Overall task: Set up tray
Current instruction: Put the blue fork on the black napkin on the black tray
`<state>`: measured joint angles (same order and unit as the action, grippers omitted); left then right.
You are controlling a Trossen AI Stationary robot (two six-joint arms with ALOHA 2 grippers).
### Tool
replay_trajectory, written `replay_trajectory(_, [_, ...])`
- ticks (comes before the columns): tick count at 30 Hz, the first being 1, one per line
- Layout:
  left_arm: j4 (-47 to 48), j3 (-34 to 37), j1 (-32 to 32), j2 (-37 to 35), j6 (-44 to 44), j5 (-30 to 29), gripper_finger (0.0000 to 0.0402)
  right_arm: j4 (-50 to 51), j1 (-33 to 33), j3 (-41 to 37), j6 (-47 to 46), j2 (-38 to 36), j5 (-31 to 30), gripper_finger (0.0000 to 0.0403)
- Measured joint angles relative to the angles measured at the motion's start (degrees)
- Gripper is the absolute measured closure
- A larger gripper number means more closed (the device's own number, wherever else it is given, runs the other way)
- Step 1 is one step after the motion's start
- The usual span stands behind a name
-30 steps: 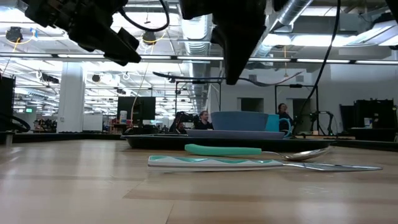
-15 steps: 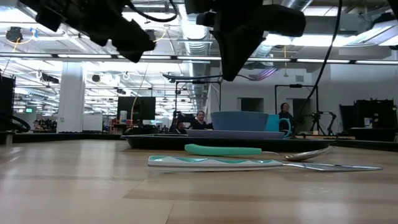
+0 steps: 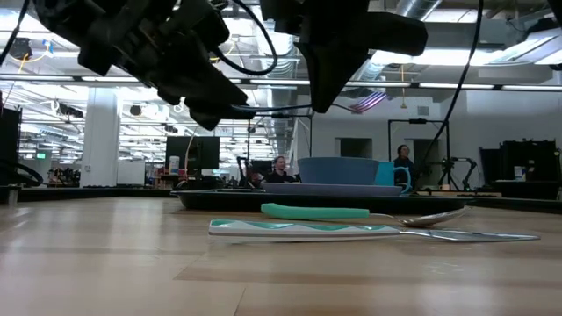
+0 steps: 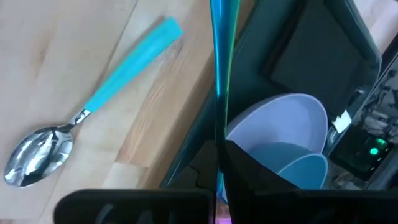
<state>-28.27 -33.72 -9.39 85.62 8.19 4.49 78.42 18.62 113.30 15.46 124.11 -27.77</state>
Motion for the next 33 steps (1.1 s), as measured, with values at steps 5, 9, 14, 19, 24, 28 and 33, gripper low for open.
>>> replay_trajectory(5, [-0.22,-1.30,0.00,-0.07,2.32,-0.01,0.0267,-1.36,0.54,0.00,2.93,0.00,0.10,0.0399])
replay_trajectory(9, [0.31,-2.24,0.22,-0.11,4.66,1.23,0.0267,-1.63,0.53,0.00,3.06,-0.02,-1.11,0.0399])
replay_trajectory(14, [1.07,-2.25,1.02,-0.11,7.28,3.19,0.0267,-1.90,0.51,-0.04,4.00,-0.02,-2.13,0.0398])
replay_trajectory(19, [2.45,-2.22,2.35,-0.12,7.74,2.40,0.0267,-2.51,0.49,-0.04,4.64,-0.02,-2.34,0.0398])
replay_trajectory(24, [3.60,-2.18,3.46,-0.11,7.85,1.51,0.0267,-2.60,0.64,-0.04,4.55,-0.04,-2.50,0.0398])
replay_trajectory(28, [3.81,-2.18,4.03,-0.11,8.09,1.75,0.0267,-2.58,0.66,-0.04,4.60,-0.04,-2.49,0.0399])
replay_trajectory(33, [4.25,-2.18,4.24,-0.11,7.11,4.59,0.0269,-2.98,0.66,-0.04,5.59,-0.04,-3.11,0.0399])
